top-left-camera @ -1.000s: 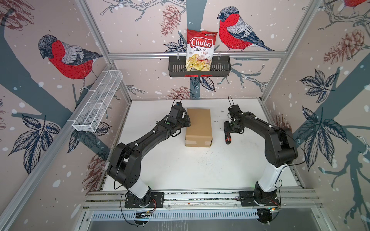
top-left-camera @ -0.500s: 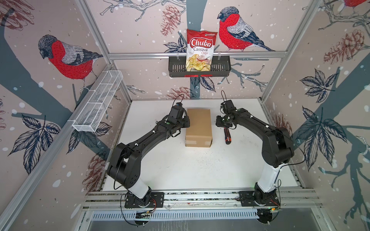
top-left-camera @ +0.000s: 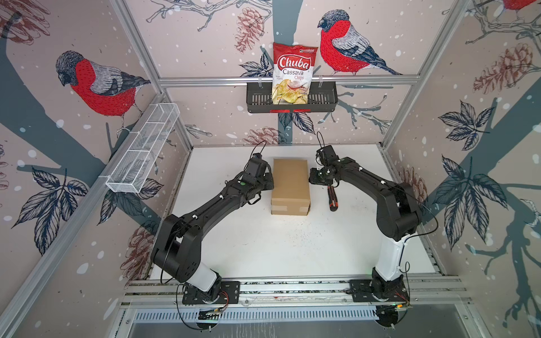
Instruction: Unpack the express box
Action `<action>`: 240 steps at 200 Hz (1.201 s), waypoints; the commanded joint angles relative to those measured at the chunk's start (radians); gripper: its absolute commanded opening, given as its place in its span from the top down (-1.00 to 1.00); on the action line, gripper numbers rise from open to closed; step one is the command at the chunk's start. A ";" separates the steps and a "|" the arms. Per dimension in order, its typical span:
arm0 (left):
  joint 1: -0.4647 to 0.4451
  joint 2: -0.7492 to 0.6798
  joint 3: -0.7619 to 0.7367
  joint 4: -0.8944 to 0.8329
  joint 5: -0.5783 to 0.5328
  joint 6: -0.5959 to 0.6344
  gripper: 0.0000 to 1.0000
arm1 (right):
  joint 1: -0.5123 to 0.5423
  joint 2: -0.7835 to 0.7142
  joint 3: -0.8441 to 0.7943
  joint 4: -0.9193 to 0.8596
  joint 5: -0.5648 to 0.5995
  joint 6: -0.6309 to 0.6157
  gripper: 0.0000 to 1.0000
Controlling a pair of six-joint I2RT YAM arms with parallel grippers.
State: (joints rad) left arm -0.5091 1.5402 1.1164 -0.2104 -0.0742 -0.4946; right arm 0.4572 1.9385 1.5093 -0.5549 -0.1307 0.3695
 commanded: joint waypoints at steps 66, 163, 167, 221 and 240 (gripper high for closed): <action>0.007 0.110 -0.089 0.128 0.026 -0.086 0.72 | 0.006 0.003 0.037 -0.007 -0.030 0.013 0.39; 0.006 0.215 -0.168 0.321 0.153 -0.117 0.75 | 0.053 -0.031 0.061 0.001 -0.097 0.021 0.41; 0.006 0.222 -0.171 0.327 0.159 -0.119 0.75 | 0.056 -0.032 0.062 0.001 -0.100 0.022 0.41; 0.006 0.268 -0.215 0.391 0.187 -0.137 0.76 | 0.099 -0.050 0.097 -0.024 -0.088 0.032 0.43; 0.006 0.266 -0.233 0.397 0.187 -0.139 0.76 | 0.116 -0.052 0.120 -0.040 -0.079 0.033 0.43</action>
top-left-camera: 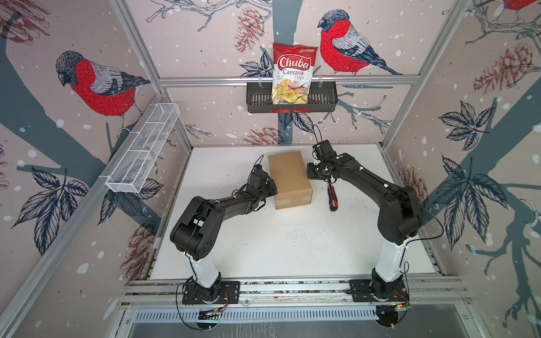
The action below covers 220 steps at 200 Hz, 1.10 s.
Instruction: Unpack the express box
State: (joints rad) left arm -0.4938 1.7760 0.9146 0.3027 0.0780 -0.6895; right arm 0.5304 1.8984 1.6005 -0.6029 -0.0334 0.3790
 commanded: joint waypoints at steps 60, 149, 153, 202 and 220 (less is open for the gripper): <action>-0.008 -0.017 -0.111 -0.126 0.013 0.064 0.71 | 0.100 -0.008 0.089 -0.024 -0.153 0.036 0.43; 0.021 -0.116 -0.230 -0.186 -0.044 0.053 0.62 | 0.181 0.014 0.125 -0.051 -0.116 0.065 0.43; 0.022 -0.123 -0.234 -0.190 -0.049 0.052 0.62 | 0.183 0.013 0.124 -0.051 -0.114 0.068 0.43; 0.024 -0.296 -0.271 -0.277 -0.093 0.020 0.60 | 0.196 -0.038 0.118 -0.037 -0.073 0.083 0.42; 0.024 -0.382 -0.269 -0.311 -0.094 0.008 0.58 | 0.195 -0.073 0.118 -0.038 -0.047 0.080 0.40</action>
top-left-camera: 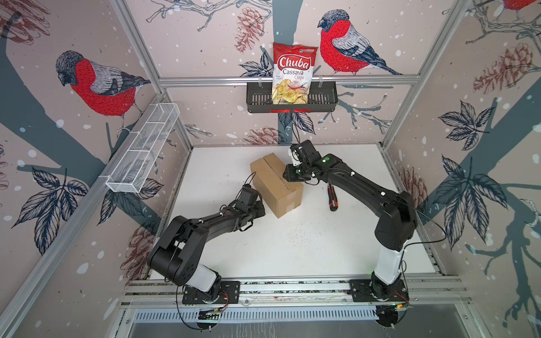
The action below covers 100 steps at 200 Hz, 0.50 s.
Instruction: Unpack the express box
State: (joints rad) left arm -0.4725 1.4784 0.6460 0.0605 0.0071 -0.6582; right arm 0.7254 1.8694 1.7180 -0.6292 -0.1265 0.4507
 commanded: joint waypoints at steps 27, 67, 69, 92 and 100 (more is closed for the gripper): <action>0.003 -0.190 0.019 -0.088 0.017 -0.033 0.50 | -0.021 -0.118 -0.030 -0.025 0.092 -0.004 0.27; -0.003 -0.286 0.082 -0.111 0.059 -0.047 0.28 | -0.151 -0.252 -0.216 -0.023 0.136 -0.021 -0.14; -0.004 -0.289 0.087 -0.114 0.059 -0.047 0.26 | -0.159 -0.260 -0.230 -0.020 0.136 -0.022 -0.16; -0.012 -0.307 0.149 -0.128 0.070 -0.023 0.10 | -0.253 -0.317 -0.371 0.004 0.155 -0.041 -0.29; -0.017 -0.303 0.174 -0.135 0.070 -0.016 0.05 | -0.283 -0.329 -0.411 0.012 0.157 -0.047 -0.31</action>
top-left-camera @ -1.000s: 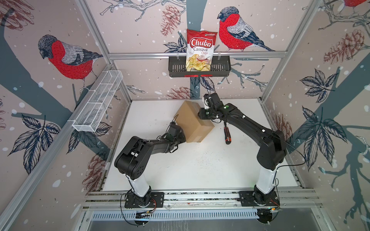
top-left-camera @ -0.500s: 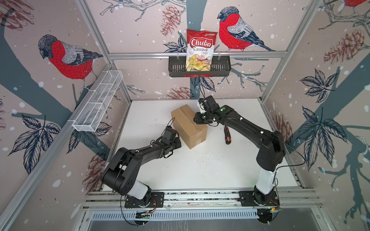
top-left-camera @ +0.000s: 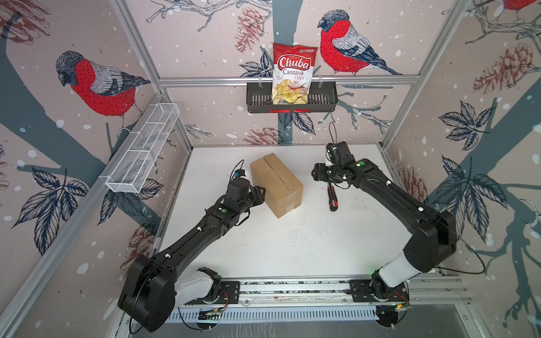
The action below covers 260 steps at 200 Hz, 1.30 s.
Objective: Unpack the express box
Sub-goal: 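Grasp the red utility knife with the right gripper while the left holds the box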
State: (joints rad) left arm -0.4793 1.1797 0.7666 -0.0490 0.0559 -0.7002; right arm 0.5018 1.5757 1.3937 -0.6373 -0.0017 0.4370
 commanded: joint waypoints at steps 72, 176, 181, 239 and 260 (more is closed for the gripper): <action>-0.077 0.096 0.253 -0.033 -0.013 0.056 0.00 | -0.164 0.038 -0.254 0.079 0.010 -0.078 -0.44; -0.085 0.187 0.325 -0.004 -0.003 0.075 0.00 | -0.166 0.227 -0.261 0.147 -0.033 -0.084 -0.29; -0.085 0.190 0.325 -0.001 -0.001 0.075 0.00 | -0.164 0.233 -0.262 0.146 -0.029 -0.084 -0.27; -0.085 0.215 0.337 0.017 0.015 0.078 0.00 | -0.153 0.252 -0.290 0.134 -0.006 -0.071 0.18; -0.085 0.233 0.356 0.012 0.031 0.083 0.00 | -0.152 0.242 -0.301 0.139 -0.006 -0.069 0.41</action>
State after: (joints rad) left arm -0.5636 1.3983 1.1004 -0.0708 0.0616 -0.6437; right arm 0.3470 1.8221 1.1084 -0.4870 -0.0013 0.3653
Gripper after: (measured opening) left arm 0.498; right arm 0.343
